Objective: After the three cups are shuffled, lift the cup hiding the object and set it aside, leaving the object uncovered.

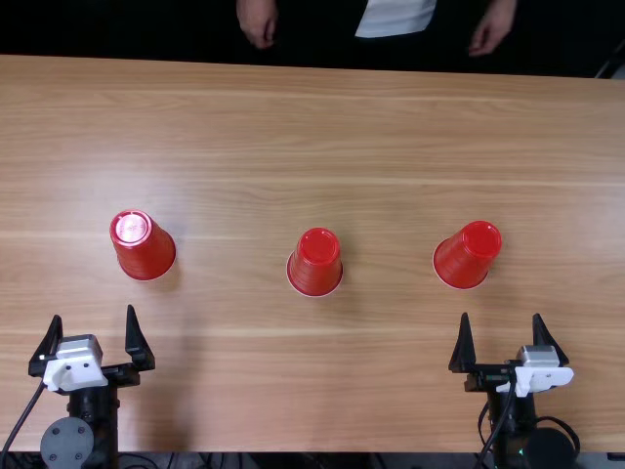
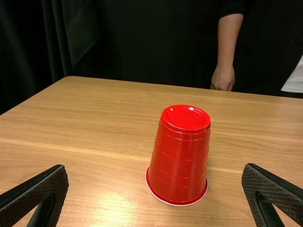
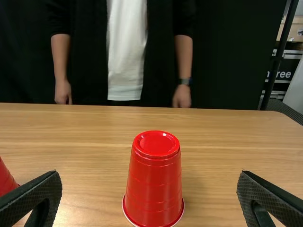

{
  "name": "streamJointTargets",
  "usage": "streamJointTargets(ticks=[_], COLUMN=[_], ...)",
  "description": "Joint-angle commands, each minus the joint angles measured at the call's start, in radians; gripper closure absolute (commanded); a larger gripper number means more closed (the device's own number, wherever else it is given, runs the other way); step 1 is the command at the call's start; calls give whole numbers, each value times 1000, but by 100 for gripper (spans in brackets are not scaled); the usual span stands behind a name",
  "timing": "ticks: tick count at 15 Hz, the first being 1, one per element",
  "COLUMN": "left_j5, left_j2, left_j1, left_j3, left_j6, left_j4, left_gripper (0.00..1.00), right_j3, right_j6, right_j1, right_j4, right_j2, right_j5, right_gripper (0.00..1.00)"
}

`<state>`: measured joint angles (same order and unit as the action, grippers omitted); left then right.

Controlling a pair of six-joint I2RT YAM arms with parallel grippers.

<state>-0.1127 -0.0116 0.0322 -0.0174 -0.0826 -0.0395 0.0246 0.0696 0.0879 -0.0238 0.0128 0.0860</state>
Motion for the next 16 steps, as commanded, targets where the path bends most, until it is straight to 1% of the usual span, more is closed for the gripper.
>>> streamJointTargets(ticks=[1, 2, 5, 8, 9, 10, 11, 12, 14, 15, 16], left_j5=[4, 2, 4, 11, 26, 81, 127, 135, 138, 135, 126], left_j2=[12, 12, 12, 12, 12, 12, 12, 12, -90, -143, -206], left_j1=[-8, -8, -8, -8, -8, -8, -6, -6, -6, -6, -6], left_j3=[17, 17, 17, 17, 17, -27, -101, -170, -320, -400, -480], left_j6=[3, 3, 5, 5, 5, 5, 5, 5, 7, 7, 7], left_j4=[1, 1, 1, 16, 14, -3, -29, -91, -235, -286, -327], left_gripper=[0, 0, 0, 0, 0, 0, 0, 0, 0, 0, 0], right_j3=[-8, -9, -9, -3, 0, 29, 84, 129, 225, 287, 354], right_j6=[-2, -5, -3, 4, 2, 4, 6, 6, 8, 8, 8], right_j1=[7, 9, 9, 12, 12, 24, 38, 39, 38, 38, 36], right_j4=[-8, -8, -8, -12, -25, -40, -28, -23, 16, 58, 119], right_j2=[-13, -13, -13, -13, -13, -13, -13, -13, -2, 55, 108], right_j5=[8, 0, 10, -1, -11, -33, -53, -53, -53, -53, -53], right_gripper=[0, 0, 0, 0, 0, 0, 0, 0, 0, 0, 0])
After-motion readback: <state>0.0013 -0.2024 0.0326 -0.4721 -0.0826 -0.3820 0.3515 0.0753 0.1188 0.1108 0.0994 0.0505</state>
